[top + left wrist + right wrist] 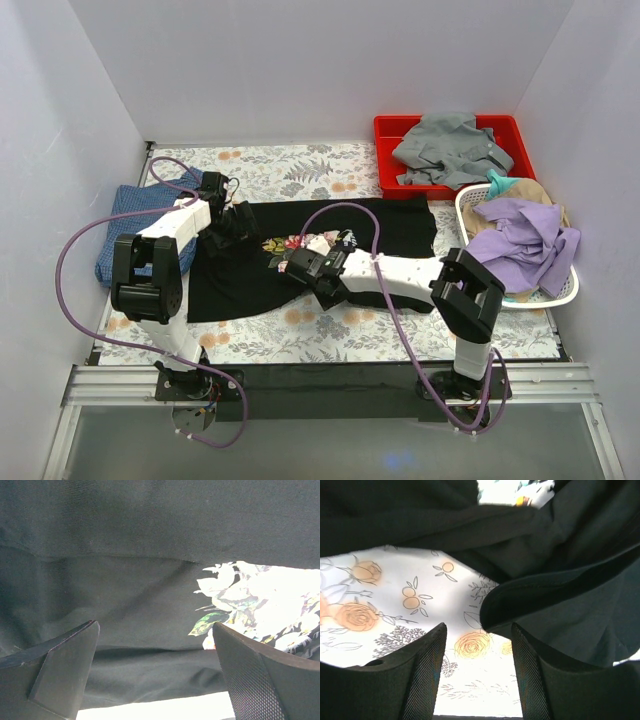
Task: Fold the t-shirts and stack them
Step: Fold the tshirt
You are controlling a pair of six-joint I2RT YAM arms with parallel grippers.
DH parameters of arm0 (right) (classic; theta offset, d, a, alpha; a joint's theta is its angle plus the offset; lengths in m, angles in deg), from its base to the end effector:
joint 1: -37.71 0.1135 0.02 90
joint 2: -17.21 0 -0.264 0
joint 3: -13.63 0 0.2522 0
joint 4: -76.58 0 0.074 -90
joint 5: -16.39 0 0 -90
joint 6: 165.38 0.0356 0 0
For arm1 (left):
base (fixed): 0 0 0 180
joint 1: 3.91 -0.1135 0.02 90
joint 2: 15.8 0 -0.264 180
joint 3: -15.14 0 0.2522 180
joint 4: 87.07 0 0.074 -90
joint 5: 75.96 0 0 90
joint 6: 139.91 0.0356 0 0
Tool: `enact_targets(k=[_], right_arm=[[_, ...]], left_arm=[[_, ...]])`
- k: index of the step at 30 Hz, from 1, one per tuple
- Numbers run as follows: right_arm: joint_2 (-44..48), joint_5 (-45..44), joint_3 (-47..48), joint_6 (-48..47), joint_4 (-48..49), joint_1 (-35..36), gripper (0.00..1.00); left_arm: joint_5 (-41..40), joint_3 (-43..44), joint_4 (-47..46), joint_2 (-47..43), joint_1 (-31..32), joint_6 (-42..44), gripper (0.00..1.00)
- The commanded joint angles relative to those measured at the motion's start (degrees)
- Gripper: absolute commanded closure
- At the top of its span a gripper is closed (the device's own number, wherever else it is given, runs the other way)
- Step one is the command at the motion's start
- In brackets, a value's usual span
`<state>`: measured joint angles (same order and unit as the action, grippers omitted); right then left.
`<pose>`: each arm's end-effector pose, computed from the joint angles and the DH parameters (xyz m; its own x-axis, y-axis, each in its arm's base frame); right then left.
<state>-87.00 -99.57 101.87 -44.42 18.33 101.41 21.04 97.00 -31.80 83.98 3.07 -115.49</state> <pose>0.1717 0.3123 0.1980 -0.7531 -0.4800 -0.4499 -0.4266 0.8769 -0.2213 0.3334 -0.0452 0.1914 -0.5345 -0.8451 -0.0133 -0.8008 0.5115 -0.3116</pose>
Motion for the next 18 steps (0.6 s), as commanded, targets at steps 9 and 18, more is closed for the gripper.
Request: enact_targets(k=[9, 18], right_arm=[[-5.74, -19.13, 2.78, 9.55, -11.05, 3.18, 0.30], [-4.52, -22.12, -0.38, 13.69, -11.23, 3.09, 0.63]], left_arm=[[-0.68, -0.42, -0.91, -1.53, 0.22, 0.19, 0.04], [-1.29, -1.12, -1.17, -2.75, 0.22, -0.34, 0.02]])
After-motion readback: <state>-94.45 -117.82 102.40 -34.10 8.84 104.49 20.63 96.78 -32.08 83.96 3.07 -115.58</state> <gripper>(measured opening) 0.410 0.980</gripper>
